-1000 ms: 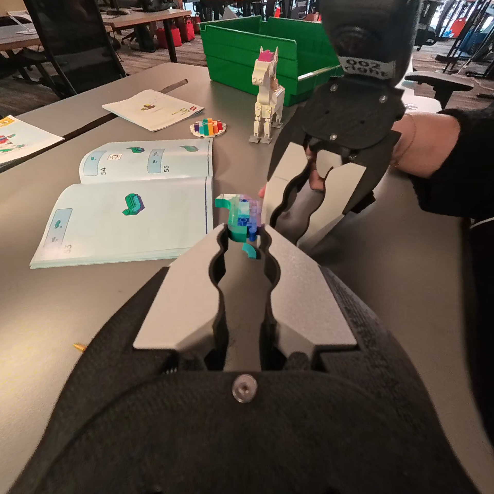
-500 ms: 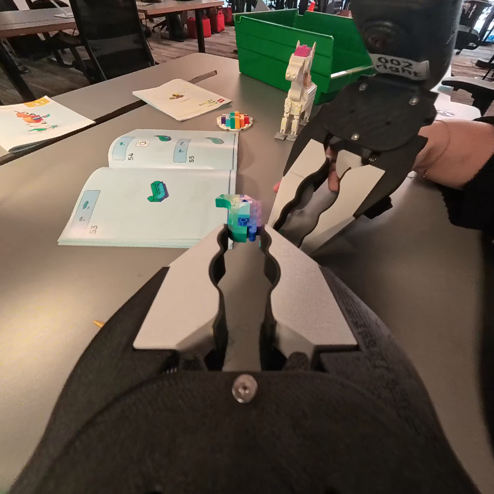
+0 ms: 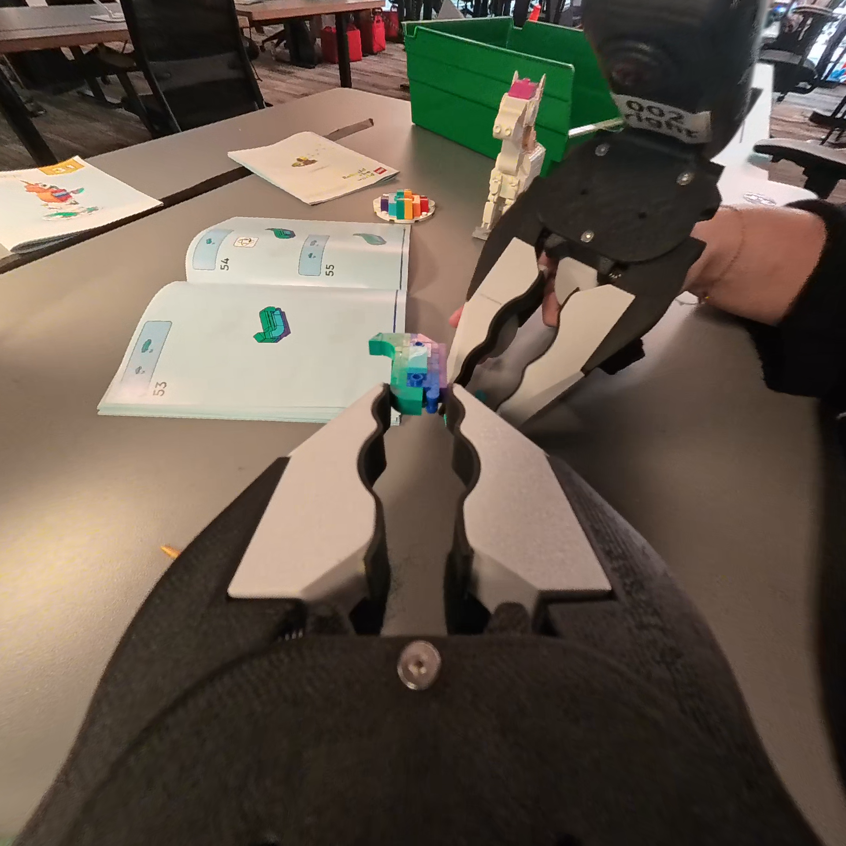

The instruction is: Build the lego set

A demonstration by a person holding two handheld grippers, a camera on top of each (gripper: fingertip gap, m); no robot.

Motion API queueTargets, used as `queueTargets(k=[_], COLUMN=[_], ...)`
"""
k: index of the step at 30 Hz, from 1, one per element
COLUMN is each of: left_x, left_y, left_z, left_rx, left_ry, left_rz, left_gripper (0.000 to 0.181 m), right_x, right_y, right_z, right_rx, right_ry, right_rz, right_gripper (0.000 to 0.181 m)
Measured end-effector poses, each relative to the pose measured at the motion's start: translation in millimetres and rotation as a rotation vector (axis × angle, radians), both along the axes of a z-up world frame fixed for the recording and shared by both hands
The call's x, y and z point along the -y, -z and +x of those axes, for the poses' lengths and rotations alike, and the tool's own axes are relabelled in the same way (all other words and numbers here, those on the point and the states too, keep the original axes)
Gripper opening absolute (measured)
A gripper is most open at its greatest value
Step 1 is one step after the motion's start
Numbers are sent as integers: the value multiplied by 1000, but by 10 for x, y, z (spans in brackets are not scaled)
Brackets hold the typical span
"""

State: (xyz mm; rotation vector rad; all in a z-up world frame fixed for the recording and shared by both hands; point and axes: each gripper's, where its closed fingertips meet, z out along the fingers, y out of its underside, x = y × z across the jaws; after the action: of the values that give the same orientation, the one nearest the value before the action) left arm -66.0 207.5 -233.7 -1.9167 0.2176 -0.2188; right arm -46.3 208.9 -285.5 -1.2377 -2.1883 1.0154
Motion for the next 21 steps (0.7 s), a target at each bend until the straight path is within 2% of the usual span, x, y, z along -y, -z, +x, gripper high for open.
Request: queueTargets(k=[7, 9, 12, 16, 21], left_x=[2, 1, 2, 11, 24], left_y=[-17, -32, -58, -107, -125], left_z=[13, 19, 50, 152, 231], left_rx=[4, 5, 11, 25, 7], left_ry=[9, 9, 20, 71, 109], left_rz=[12, 23, 41, 74, 93], left_gripper=[23, 23, 23, 23, 23], right_x=[-73, -174, -291, -214, -78], right_y=[-24, -133, -437, -794, -847], right_z=[-8, 7, 28, 48, 27], right_rx=[-21, -56, -131, -209, -198], right_ry=[13, 48, 92, 42, -41], right_rz=[19, 3, -94, -156, -102], right_gripper=[16, 15, 15, 15, 15])
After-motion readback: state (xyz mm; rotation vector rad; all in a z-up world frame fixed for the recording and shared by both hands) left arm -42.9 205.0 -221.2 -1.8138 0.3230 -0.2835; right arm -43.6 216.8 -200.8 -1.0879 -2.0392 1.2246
